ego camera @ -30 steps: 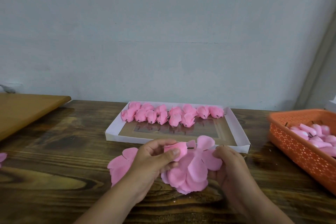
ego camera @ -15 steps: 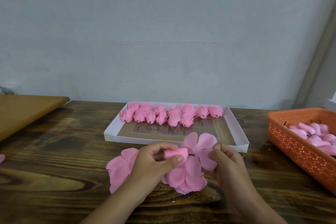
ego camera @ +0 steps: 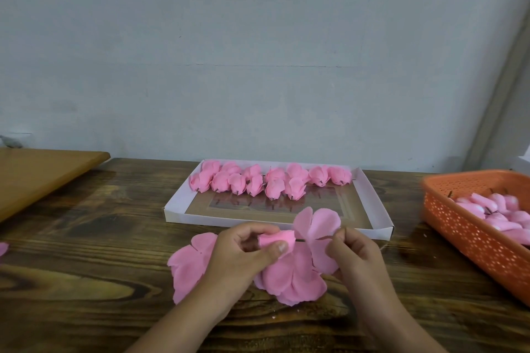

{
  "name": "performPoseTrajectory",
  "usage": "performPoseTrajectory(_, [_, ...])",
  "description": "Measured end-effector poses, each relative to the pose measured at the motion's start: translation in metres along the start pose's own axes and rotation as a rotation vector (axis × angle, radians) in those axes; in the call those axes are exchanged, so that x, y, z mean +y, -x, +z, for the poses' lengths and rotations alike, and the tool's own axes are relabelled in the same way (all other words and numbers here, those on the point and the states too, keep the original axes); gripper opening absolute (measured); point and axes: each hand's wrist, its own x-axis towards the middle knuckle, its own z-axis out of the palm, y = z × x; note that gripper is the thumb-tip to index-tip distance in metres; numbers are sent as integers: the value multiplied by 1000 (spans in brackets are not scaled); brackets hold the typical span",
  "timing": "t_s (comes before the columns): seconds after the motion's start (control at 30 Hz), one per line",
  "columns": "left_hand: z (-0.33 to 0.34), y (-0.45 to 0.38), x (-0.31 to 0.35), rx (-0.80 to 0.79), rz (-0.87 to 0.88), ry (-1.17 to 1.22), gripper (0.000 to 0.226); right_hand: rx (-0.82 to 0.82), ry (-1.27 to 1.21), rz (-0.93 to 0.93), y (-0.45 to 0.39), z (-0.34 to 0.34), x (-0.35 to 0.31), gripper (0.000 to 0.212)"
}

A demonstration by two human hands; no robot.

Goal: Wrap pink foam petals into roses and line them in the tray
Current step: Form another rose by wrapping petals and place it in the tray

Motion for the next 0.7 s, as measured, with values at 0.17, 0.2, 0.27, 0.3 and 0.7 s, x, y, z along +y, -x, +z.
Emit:
performPoseTrajectory(0.17, [-1, 0, -2, -2, 21, -25, 27, -23, 29, -43, 1, 1, 0, 21])
performPoseTrajectory(0.2, [-1, 0, -2, -3, 28, -36, 27, -35, 25, -54, 1, 1, 0, 21])
performPoseTrajectory(0.27, [0, 0, -2, -10, 42, -45, 24, -60, 28, -93, 2, 1, 1, 22])
performPoseTrajectory(0.3, [0, 0, -2, -14, 48, -41, 21, -69, 37, -119, 2, 1, 1, 23])
performPoseTrajectory(0.7, [1, 1, -2, -13, 52, -65, 24, -24, 78, -118, 0, 4, 10, 26])
